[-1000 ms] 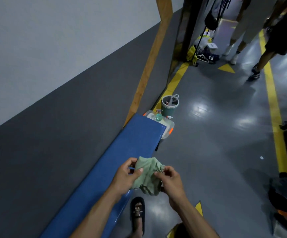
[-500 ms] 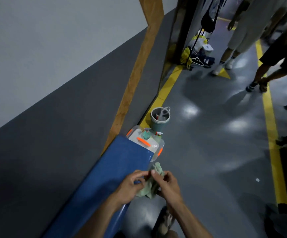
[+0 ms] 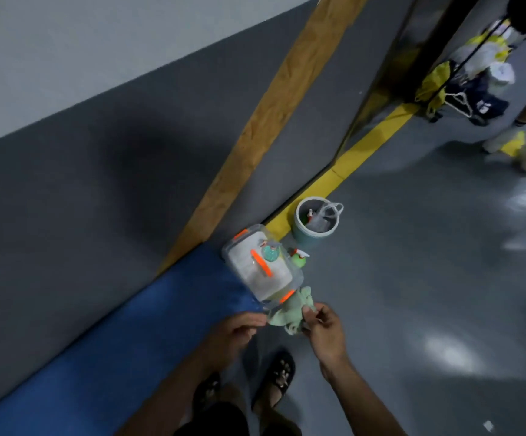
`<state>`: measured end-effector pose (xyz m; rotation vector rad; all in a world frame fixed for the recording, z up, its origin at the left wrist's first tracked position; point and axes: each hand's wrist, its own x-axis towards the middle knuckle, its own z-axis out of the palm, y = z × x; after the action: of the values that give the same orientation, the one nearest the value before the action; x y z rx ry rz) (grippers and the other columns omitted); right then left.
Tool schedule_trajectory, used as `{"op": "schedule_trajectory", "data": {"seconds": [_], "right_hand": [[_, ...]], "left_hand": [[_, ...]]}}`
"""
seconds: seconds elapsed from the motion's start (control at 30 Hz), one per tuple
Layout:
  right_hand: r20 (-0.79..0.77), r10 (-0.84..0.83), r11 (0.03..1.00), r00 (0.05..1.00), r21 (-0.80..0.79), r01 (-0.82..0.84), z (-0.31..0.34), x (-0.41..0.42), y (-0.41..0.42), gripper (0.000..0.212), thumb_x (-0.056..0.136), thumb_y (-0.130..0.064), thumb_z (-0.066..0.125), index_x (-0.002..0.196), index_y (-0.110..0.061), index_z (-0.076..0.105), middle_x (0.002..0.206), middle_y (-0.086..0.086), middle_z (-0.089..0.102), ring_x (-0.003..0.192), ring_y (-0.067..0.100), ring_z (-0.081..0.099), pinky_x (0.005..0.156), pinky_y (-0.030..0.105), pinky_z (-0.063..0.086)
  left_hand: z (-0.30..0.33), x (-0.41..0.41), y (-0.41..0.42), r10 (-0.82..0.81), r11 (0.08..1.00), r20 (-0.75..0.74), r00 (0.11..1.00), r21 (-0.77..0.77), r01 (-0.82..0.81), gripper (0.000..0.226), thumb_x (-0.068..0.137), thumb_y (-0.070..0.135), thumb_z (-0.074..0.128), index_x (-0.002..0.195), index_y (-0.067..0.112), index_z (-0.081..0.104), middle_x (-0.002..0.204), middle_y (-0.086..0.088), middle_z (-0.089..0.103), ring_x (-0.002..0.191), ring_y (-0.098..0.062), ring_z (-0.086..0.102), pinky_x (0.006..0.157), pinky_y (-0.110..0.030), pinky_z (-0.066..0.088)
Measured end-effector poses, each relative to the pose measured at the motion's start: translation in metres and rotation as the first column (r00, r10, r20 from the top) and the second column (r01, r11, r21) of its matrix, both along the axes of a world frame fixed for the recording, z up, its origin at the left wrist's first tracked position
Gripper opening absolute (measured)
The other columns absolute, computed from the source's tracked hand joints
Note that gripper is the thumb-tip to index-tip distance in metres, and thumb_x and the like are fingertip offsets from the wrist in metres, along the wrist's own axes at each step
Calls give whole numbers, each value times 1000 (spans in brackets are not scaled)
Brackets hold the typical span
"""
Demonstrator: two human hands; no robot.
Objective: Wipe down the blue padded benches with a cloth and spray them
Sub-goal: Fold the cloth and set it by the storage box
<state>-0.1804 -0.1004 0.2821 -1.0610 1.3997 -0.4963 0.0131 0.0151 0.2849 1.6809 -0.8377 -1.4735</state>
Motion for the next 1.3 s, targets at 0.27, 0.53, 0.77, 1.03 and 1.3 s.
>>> {"op": "schedule_trajectory", "data": {"seconds": [0.27,0.53,0.77,1.03,1.3], "right_hand": [[-158,206,976,966,106,-191,-27,11,-87,5,94,-17,63,92,-19,67,85,9,70,81,26,67,71,43,55],[-322,369,929,872,164,-333,-94,34,-152,5,83,-36,68,86,-32,70,81,-5,73,82,20,70,78,47,58],[-344,469,880,813,258,-398,-180,53,-204,8,87,-26,66,80,-29,67,71,0,68,61,14,59,56,28,41],[-278,583,805,764,328,-495,-305,59,-243,11,90,-9,64,84,-17,68,75,3,66,63,10,56,49,10,41],[-378,595,789,709,441,-427,-422,67,-270,50,94,-20,63,142,-19,49,121,12,66,97,22,63,79,33,52]], "left_hand": [[-37,13,-28,270,937,24,963,225,-268,47,92,-14,43,108,24,66,100,22,70,93,5,64,78,-15,50],[-89,36,-68,367,896,-7,930,273,-351,27,96,0,51,103,24,63,111,3,64,108,-20,59,88,-23,46],[-143,37,-103,430,831,39,902,374,-412,23,87,23,55,92,42,68,99,18,69,92,9,62,86,-18,47],[-235,9,-148,575,729,58,816,418,-543,41,93,2,53,96,40,70,98,26,72,94,1,67,74,-12,45],[-314,3,-184,663,691,5,749,379,-615,39,95,-5,50,99,29,70,101,17,71,93,6,65,79,-13,47]]}}
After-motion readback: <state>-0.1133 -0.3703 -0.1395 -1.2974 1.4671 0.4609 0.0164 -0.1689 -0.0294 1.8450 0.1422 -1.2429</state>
